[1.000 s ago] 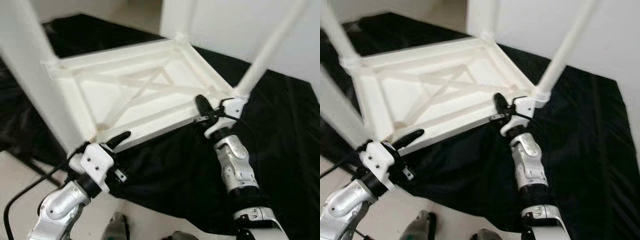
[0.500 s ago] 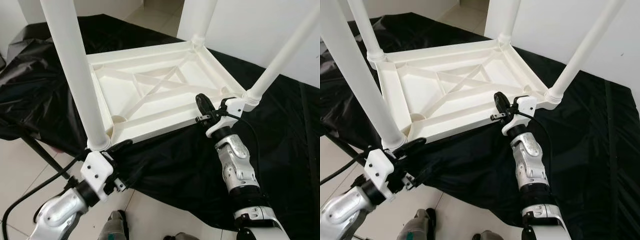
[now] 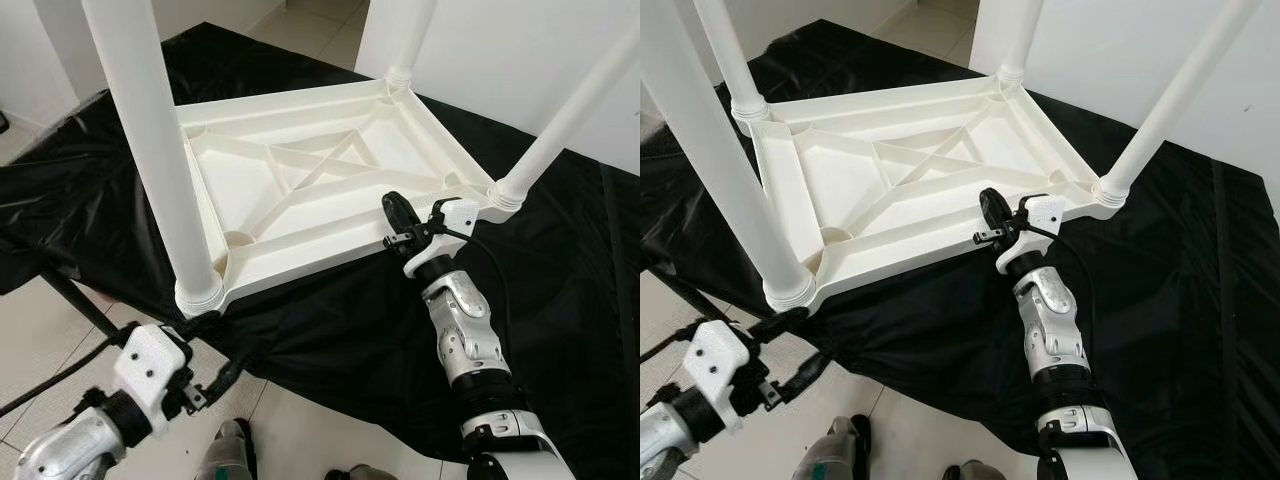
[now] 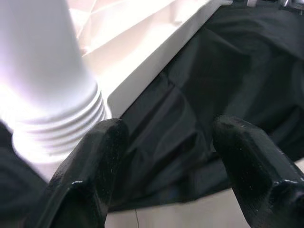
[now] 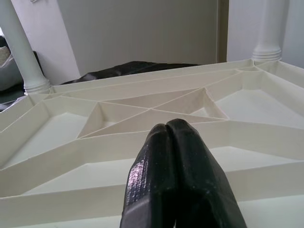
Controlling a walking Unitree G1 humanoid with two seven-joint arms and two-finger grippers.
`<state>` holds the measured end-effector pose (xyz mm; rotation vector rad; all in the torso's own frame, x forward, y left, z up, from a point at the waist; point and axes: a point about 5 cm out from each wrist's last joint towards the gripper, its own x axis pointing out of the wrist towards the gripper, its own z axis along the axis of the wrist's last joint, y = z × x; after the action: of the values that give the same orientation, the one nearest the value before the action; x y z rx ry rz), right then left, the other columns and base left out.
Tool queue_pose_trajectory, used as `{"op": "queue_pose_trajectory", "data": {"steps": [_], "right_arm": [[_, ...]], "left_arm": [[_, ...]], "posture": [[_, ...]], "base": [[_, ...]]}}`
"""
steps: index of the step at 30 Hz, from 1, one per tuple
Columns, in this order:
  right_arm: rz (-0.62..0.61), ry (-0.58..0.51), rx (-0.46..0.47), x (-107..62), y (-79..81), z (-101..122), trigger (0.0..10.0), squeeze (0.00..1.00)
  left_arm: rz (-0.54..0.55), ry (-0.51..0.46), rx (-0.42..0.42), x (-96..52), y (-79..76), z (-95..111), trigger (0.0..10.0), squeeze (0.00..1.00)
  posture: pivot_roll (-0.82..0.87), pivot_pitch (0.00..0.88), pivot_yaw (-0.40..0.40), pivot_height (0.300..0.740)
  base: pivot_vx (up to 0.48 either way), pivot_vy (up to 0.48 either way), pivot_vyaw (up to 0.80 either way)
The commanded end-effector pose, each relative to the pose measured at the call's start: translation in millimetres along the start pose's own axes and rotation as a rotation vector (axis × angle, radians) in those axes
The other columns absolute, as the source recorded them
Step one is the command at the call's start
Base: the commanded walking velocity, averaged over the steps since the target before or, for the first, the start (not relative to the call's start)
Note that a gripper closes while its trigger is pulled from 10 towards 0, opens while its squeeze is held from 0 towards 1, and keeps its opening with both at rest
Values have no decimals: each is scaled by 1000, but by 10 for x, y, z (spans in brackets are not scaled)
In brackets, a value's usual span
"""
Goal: Building children table
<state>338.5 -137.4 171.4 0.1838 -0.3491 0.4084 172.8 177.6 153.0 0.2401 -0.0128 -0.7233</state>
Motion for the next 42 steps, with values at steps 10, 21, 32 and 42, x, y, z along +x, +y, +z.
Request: {"op": "queue_pose_trajectory", "data": {"steps": [10, 21, 32, 42], "right_arm": [[0, 9, 19, -23, 4, -65, 10000, 0], [-7, 1, 23, -11, 7, -62, 10000, 0], [-30, -18, 21, -15, 0, -37, 10000, 0], [-58, -30, 8, -67, -31, -13, 10000, 0]], "left_arm": [[29, 110, 97, -344, 346, -32, 10000, 0], [216, 101, 347, -246, 755, 114, 10000, 0], [554, 63, 501, 91, 1248, 306, 10000, 0], [556, -120, 339, 582, 1175, 499, 10000, 0]], "posture": [[325, 200, -114, 740], [313, 197, -108, 740], [277, 182, -93, 740], [246, 178, -76, 740]], "base": [[0, 0, 0], [0, 0, 0], [0, 0, 0], [0, 0, 0]]}}
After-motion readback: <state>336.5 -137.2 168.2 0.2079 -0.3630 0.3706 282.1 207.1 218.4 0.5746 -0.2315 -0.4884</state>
